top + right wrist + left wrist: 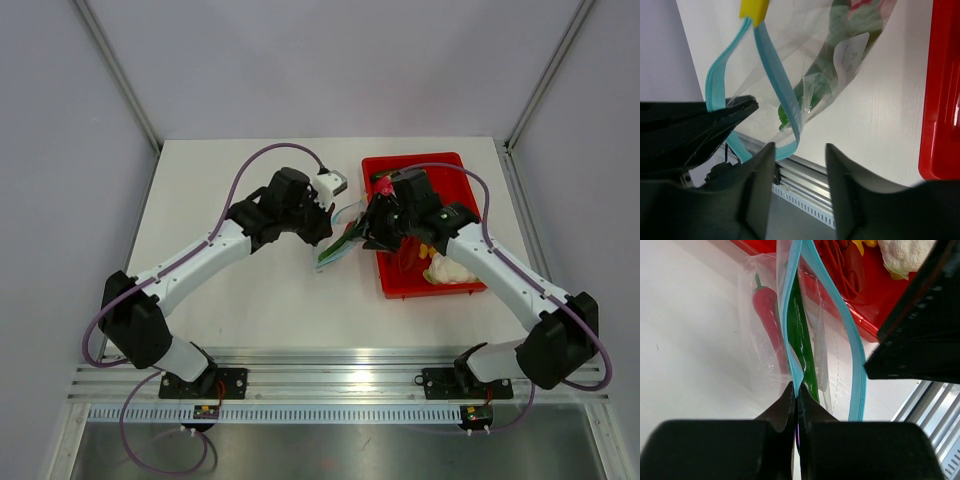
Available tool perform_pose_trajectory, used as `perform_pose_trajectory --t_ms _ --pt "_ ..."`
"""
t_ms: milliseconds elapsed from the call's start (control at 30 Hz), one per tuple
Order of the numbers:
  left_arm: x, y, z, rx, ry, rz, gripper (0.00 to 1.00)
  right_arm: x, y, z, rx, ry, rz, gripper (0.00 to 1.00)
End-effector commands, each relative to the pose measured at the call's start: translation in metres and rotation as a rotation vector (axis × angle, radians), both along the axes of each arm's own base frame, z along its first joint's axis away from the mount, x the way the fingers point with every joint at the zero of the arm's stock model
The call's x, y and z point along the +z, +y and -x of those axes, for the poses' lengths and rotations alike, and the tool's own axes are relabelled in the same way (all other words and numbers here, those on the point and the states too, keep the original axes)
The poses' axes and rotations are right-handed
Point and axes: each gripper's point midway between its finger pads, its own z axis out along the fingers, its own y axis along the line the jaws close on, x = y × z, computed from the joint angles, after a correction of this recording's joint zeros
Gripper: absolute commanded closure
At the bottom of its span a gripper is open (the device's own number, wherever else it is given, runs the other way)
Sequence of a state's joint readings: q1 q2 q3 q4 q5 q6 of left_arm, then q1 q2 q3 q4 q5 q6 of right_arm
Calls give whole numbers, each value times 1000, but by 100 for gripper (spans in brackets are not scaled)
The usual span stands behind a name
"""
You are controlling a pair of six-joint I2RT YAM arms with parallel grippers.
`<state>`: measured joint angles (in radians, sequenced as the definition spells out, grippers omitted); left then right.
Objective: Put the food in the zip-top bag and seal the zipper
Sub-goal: Zip the zipper food storage bag.
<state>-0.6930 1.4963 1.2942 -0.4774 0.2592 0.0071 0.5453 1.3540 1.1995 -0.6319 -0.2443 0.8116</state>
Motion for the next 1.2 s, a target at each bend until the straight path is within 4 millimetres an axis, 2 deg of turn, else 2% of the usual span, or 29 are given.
perform_pose_trajectory --t_ms 0,67,100,167,200,233,267,300,367,400,433,567,733,767,833,867,933,1133,1167 --pt "24 -10 -5 -20 -42 55 100 -6 8 -21 7 -40 48 53" --pt "25 -8 -6 11 -23 56 100 -12 8 -25 18 -41 70 68" --pt "20 -5 -4 19 -1 35 100 -18 6 -29 16 -34 96 86" --pt "19 0 -10 39 18 10 100 -16 5 -32 18 -49 120 97" --pt "16 4 -10 47 38 -12 100 -14 2 -35 6 -58 130 100" --pt "12 7 -14 60 46 -29 97 -11 3 -37 4 -70 129 100" --pt "17 7 -16 62 42 -29 91 -8 3 -39 -5 -81 123 100" --pt "19 7 -17 62 41 -27 78 -5 3 -42 -16 -90 118 100" --pt "27 1 -18 41 45 -5 63 -1 7 -46 -36 -97 92 100" --pt "29 -1 -18 35 48 2 49 -4 8 -48 -47 -92 90 100" --pt "30 -4 -19 35 57 12 47 -1 11 -52 -66 -96 68 100" --pt "29 -8 -20 39 81 18 46 -10 16 -58 -89 -78 42 100" --pt "23 8 -22 142 86 -24 45 -18 18 -59 -88 -61 45 100" --pt "22 13 -23 168 83 -30 38 -17 18 -58 -85 -61 44 100" --pt "26 26 -19 239 70 -23 33 -18 19 -59 -85 -59 43 100" --pt "33 26 -21 257 47 10 17 -20 20 -59 -85 -54 41 100" --pt "40 31 -9 257 43 55 1 -23 22 -60 -86 -45 35 100" --pt "48 45 12 227 -1 108 1 -27 29 -60 -70 -15 6 100" --pt "38 45 17 200 11 98 1 -28 31 -60 -67 -8 0 100"
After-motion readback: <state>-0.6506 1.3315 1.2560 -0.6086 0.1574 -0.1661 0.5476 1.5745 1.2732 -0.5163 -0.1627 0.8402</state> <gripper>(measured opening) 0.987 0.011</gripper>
